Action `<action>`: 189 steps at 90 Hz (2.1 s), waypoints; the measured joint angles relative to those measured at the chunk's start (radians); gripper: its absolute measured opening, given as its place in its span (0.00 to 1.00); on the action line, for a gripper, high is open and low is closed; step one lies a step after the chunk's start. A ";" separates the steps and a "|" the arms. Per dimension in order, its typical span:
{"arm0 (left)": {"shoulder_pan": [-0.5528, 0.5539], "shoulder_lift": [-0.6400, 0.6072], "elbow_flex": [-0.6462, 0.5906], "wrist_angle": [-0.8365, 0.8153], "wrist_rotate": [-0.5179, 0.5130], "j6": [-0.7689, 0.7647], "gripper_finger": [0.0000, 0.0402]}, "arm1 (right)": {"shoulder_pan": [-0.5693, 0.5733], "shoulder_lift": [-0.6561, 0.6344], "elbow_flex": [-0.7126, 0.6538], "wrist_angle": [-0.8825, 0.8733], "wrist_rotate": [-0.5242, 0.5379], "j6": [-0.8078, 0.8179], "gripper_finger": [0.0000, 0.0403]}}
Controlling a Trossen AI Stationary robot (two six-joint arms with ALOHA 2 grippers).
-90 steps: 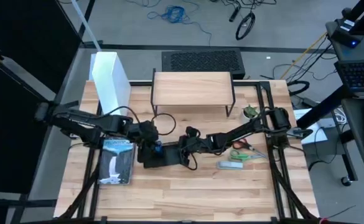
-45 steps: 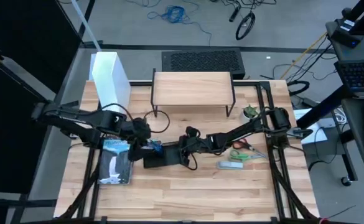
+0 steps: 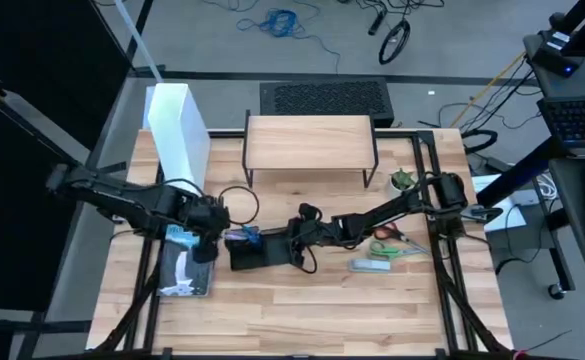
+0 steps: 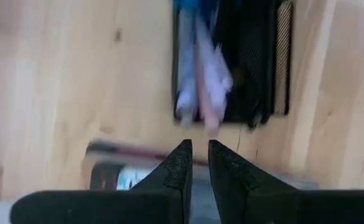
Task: Stock shelves
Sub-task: Adjust the pens in the desk organizer, then put the black scissors into the desk organizer
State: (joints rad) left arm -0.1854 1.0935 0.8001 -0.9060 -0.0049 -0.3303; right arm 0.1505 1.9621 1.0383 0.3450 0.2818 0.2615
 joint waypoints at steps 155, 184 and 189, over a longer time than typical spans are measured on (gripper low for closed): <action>0.044 0.109 0.170 0.023 -0.062 0.107 0.09 | 0.002 -0.001 0.000 -0.008 0.000 -0.010 0.06; 0.006 -0.007 0.170 0.030 -0.207 0.109 0.09 | 0.012 -0.197 -0.001 -0.212 0.001 -0.054 0.06; 0.006 -0.036 0.170 0.030 -0.219 0.109 0.09 | 0.012 -0.253 -0.001 -0.311 0.002 -0.034 0.06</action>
State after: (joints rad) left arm -0.1791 1.0578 0.9699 -0.8761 -0.2241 -0.2214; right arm 0.1624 1.7092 1.0374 0.0337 0.2837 0.2277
